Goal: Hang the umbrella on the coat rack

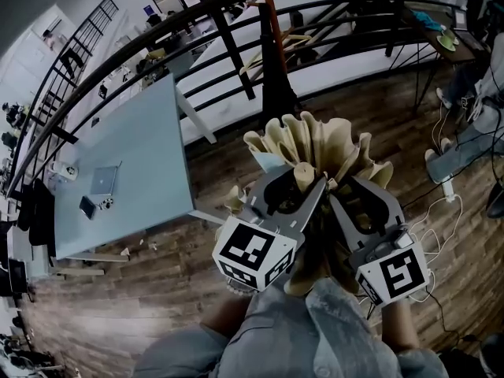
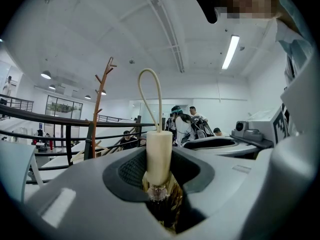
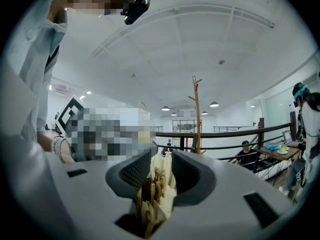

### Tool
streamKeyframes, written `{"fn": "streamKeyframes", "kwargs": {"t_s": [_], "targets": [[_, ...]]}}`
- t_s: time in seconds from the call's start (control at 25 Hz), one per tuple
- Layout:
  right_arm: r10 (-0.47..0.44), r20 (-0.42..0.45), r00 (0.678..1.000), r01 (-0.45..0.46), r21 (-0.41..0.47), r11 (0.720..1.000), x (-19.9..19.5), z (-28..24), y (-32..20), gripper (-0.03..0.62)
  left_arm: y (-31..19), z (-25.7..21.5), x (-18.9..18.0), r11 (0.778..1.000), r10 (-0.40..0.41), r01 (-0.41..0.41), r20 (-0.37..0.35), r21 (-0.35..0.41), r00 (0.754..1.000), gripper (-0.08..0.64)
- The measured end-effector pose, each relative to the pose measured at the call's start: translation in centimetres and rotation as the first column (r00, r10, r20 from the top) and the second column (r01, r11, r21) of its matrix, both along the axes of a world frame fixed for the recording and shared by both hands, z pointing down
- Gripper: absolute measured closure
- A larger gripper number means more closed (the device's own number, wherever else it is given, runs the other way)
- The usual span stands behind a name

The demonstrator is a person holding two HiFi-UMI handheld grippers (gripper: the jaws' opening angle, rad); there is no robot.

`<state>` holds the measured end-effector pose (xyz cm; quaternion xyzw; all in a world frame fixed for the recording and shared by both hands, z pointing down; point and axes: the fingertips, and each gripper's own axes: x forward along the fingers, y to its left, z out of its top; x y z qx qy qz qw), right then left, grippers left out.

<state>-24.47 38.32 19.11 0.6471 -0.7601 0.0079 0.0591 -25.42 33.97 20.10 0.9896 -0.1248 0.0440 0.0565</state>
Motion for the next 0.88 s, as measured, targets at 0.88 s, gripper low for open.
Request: {"fn": "streamKeyframes", "kwargs": {"t_s": [0.88], "targets": [[0.041, 0.025, 0.999, -0.041, 0.013, 0.999, 9.2, -0.7, -10.8, 0.489, -10.8, -0.1, 8.8, 1.000, 0.024, -0.024, -0.009, -0.019, 1.000, 0.422]]}}
